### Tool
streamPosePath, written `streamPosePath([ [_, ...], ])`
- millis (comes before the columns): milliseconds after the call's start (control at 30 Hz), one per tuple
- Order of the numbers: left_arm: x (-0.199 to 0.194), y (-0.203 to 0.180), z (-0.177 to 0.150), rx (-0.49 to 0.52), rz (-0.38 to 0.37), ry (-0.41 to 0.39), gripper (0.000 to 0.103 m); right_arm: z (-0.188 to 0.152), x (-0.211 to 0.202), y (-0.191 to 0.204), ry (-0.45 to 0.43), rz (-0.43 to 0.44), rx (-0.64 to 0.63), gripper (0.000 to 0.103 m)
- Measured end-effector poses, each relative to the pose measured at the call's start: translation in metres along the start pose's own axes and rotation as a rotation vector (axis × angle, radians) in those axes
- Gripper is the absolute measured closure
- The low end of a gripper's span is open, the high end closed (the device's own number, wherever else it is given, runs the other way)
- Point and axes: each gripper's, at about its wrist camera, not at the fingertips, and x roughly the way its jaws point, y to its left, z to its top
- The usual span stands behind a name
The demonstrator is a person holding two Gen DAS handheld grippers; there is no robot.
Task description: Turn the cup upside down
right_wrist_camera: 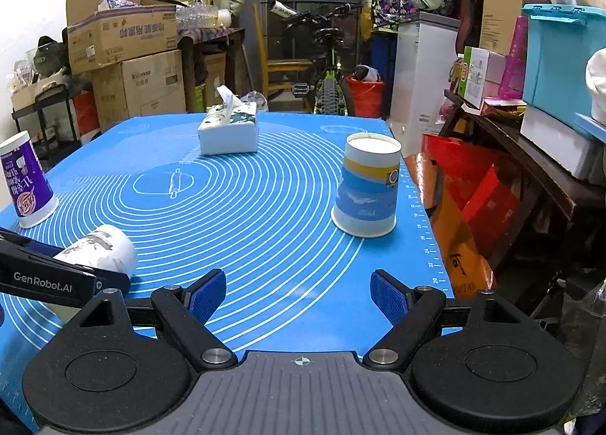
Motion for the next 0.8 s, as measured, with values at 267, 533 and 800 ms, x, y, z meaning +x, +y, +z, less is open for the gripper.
streamPosePath([
  [267, 0.002, 0.001, -0.003, 0.015, -0.007, -0.003, 0.013, 0.000, 0.001, 0.002, 0.006, -0.003, -0.008, 0.017],
  [533, -0.003, 0.002, -0.002, 0.006, -0.003, -0.036, 0.010, 0.001, 0.002, 0.003, 0.011, -0.001, -0.012, 0.017],
  [800, -0.024, 0.004, -0.001, 0.022, 0.006, -0.084, 0.009, 0.005, -0.001, 0.005, 0.007, 0.005, -0.015, 0.017],
])
